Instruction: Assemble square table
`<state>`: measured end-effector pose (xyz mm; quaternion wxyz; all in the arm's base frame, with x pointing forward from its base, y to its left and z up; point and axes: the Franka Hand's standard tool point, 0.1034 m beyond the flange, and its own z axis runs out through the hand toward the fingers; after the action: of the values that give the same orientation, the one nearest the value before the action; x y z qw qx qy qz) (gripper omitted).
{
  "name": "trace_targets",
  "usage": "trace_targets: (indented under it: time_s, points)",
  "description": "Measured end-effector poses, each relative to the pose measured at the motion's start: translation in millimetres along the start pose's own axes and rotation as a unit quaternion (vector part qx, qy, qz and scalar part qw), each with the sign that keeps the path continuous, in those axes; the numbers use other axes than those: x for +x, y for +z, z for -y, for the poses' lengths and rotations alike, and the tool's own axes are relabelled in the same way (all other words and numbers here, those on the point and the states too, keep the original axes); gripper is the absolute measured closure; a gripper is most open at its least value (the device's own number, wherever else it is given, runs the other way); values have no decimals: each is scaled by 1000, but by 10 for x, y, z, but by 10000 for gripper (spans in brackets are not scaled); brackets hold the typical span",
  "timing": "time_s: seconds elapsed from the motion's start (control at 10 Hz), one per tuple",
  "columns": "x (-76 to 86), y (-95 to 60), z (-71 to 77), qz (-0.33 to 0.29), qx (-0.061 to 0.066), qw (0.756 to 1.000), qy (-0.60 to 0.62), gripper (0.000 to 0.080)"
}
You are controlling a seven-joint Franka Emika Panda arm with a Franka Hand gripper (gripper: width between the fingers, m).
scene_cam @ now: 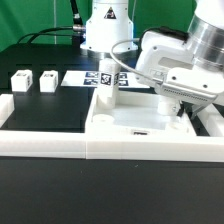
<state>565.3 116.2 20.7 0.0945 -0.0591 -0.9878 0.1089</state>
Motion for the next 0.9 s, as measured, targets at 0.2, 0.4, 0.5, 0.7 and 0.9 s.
trace_targets:
  time_s: [0.2, 0.4, 0.5, 0.7, 0.9]
  points:
    - [-13, -71, -106, -9, 9, 1000, -6, 739]
    - [-5, -121, -138, -22, 23, 999, -7, 739]
    - [-4, -132, -141, -28, 29, 999, -7, 739]
    - [2, -155, -142, -38, 37, 999, -8, 739]
    - [15, -107, -121, -43, 38, 998, -7, 738]
